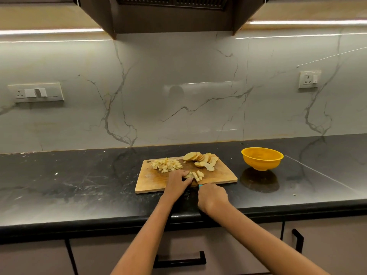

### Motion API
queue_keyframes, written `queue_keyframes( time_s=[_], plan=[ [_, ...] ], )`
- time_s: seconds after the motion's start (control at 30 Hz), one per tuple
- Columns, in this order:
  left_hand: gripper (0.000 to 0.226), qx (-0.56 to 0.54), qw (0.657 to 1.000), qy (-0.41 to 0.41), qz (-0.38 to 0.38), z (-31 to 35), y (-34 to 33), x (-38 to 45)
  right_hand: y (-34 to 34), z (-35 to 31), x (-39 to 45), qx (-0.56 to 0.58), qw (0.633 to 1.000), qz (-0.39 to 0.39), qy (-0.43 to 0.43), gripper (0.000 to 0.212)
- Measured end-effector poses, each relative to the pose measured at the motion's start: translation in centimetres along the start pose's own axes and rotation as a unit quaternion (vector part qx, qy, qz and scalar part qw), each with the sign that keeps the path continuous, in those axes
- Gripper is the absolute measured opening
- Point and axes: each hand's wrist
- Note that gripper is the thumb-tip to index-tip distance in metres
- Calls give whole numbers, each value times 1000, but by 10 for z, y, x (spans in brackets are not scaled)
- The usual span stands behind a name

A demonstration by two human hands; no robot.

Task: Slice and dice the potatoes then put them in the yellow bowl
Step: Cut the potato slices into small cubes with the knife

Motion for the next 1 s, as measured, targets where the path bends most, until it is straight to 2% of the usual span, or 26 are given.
queue_keyframes(
  time_s=[0.1, 0.23, 0.37, 0.4, 0.5, 0.6, 0.73, 0.87, 1.0],
  plan=[
    [33, 2, 1000, 5, -11, 2, 2, -2, -4, 1, -1, -2, 1000, 24, -3, 30],
    [37, 16, 1000, 11, -22, 0, 2, -3, -4, 7, 2, 108, 992, 47, -53, 31],
    [17, -13, 1000, 14, -13, -3, 3, -2, 1, 4, -1, 188, 980, 35, -57, 33],
    [21, -21, 1000, 16, -9, -3, 4, -2, 1, 2, -1, 198, 978, 36, -51, 33],
    [38, -26, 999, 24, 0, -2, 3, -2, -3, 0, 4, 193, 979, 24, -53, 36],
    [39, -29, 999, 28, 1, -3, 3, -2, -3, -3, 10, 208, 972, -16, -108, 44],
    [38, -29, 999, 21, 5, -5, 2, 0, 1, -4, 13, 202, 972, -57, -111, 42],
    [33, -37, 999, 14, 12, -6, 2, 2, 15, -13, 19, 195, 969, -113, -100, 29],
    [8, -50, 999, -12, 15, -2, 7, 0, 19, -20, 27, 178, 973, -113, -92, 36]
  ],
)
Point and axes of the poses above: each hand's wrist, its own x-axis towards the middle knuckle, its own y-axis out of the back of the hand, z = x × y, and after that the axes turned 6 degrees about z, right-handed
